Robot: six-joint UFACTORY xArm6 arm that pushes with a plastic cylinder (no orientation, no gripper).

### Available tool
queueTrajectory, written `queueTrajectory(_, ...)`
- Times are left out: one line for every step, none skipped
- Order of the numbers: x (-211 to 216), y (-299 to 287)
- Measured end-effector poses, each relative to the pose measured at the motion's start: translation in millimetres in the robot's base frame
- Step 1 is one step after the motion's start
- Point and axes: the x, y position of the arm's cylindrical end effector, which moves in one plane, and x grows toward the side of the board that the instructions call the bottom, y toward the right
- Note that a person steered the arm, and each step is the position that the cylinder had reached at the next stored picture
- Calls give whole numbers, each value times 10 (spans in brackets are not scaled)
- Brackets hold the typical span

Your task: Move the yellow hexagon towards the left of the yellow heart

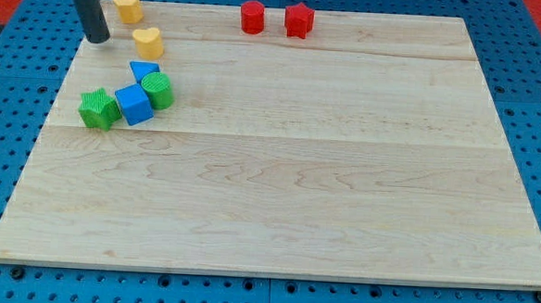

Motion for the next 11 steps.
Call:
queueTrajectory(-61,636)
queueTrajectory(-224,1310)
queueTrajectory(-302,1689)
queueTrajectory(-327,1270)
queueTrajectory(-331,131)
queueTrajectory(-619,-382)
queueTrajectory(-869,-375)
queueTrajectory(-995,0)
queueTrajectory(-965,404)
queueTrajectory(-957,844)
queueTrajectory(-929,572)
